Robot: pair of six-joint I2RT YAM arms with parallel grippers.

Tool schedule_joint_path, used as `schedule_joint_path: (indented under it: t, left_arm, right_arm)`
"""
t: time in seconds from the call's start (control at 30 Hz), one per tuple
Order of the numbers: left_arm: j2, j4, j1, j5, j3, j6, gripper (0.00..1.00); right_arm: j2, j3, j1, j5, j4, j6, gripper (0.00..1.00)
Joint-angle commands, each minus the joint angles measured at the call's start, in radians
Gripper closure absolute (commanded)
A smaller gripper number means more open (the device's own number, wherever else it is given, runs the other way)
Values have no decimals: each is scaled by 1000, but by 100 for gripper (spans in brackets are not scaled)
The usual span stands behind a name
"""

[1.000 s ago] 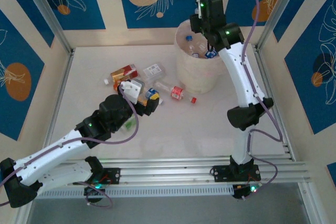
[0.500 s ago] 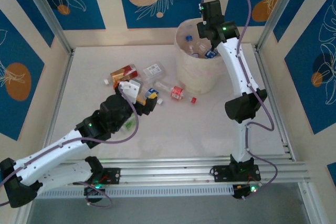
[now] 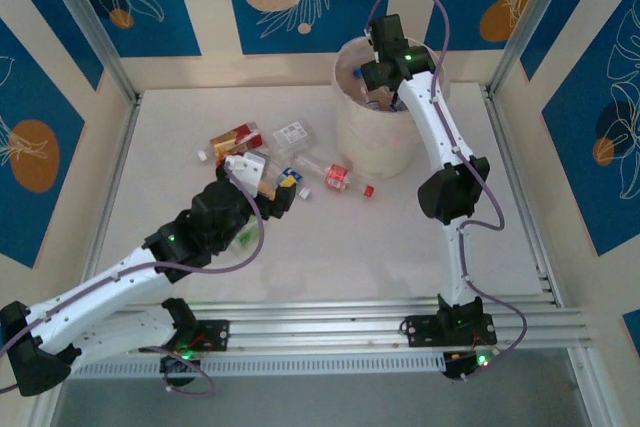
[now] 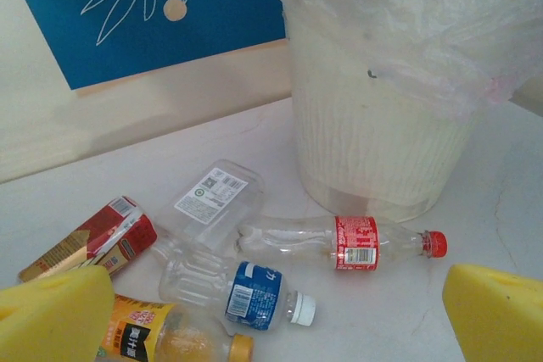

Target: Put the plastic bottles in the bin

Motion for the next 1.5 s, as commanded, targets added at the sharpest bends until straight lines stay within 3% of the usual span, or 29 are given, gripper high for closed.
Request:
schedule_joint_path:
  t: [0.0, 0.23, 0.5, 0.67, 0.83, 1.0, 1.47]
  left_arm:
    - [-12, -36, 4, -42, 17, -21, 0]
    - [8, -124, 10, -68, 63, -52, 0]
    - [124, -469, 61, -54, 235, -123, 0]
    - [216, -701, 142, 36, 326, -218, 1]
    - [291, -815, 212, 136, 319, -257, 1]
    - [381, -876, 256, 213, 290, -252, 2]
    - [558, -865, 305, 226, 244, -217, 2]
  right_arm:
    - [-5, 82, 0, -37, -26, 19, 9]
    - [-51, 121, 19, -86, -51, 46, 7]
    - [-183, 62, 26, -173, -87, 149, 1]
    - [-327, -92, 26, -224, -51, 244, 1]
    - [-437, -217, 30, -253, -56, 332, 1]
    - [-539, -363, 57, -253, -65, 402, 1]
    - [-755, -704, 136, -180, -27, 530, 1]
